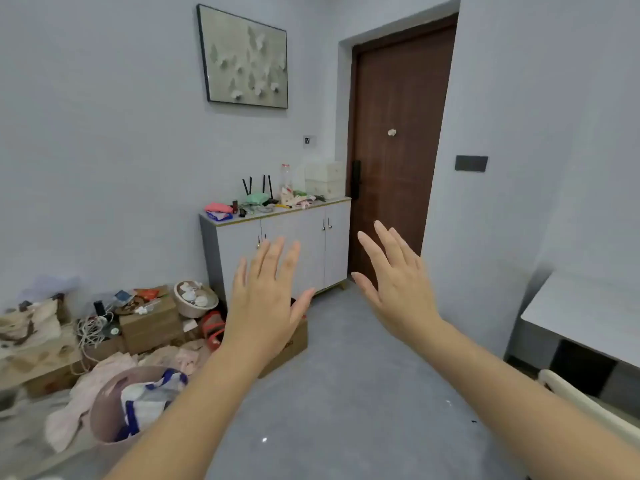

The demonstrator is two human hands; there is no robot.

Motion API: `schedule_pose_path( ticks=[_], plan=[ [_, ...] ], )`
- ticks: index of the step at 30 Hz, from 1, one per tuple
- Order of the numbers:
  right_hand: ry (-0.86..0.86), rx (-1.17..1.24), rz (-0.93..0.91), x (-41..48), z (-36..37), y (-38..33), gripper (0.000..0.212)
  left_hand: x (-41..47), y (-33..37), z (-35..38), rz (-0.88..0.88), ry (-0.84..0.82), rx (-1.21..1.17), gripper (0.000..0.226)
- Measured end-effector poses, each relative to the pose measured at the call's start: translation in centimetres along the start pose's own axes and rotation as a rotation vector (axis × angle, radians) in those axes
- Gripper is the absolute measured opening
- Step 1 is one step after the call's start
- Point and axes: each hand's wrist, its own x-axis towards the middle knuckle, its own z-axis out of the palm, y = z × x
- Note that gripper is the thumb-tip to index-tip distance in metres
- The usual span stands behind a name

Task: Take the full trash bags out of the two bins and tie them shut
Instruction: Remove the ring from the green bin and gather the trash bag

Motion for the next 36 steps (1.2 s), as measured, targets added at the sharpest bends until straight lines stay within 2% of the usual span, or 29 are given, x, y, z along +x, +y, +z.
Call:
schedule_pose_path(
  ticks=[5,11,21,25,32,36],
  plan=[
    [-0.05,0.006,0.022,-2.2,0.2,-3.3,0.06,-4.0,-3.2,-0.7,-0.01,-0.007,0.012,0.067],
    [-0.119,0.058,0.016,-6.2,0.2,-11.3,0.052,-10.3,-9.0,-4.7,0.001,-0.035,-0.002,0.062],
    [-0.217,0.183,-0.023,-11.6,2.2,-30.4,0.053,-23.3,-22.9,-10.6,-0.044,-0.094,-0.008,0.058],
    [-0.28,0.207,-0.079,-11.4,5.0,-36.5,0.057,-26.0,-27.9,-10.7,-0.095,-0.09,-0.026,0.056],
    [-0.431,0.262,-0.146,-11.2,13.3,-45.9,0.049,-30.8,-38.7,-8.7,-0.058,-0.298,0.055,0.052],
    [-0.53,0.265,-0.129,-11.2,18.2,-51.8,0.049,-32.9,-45.3,-8.5,-0.106,-0.352,0.065,0.05]
  ],
)
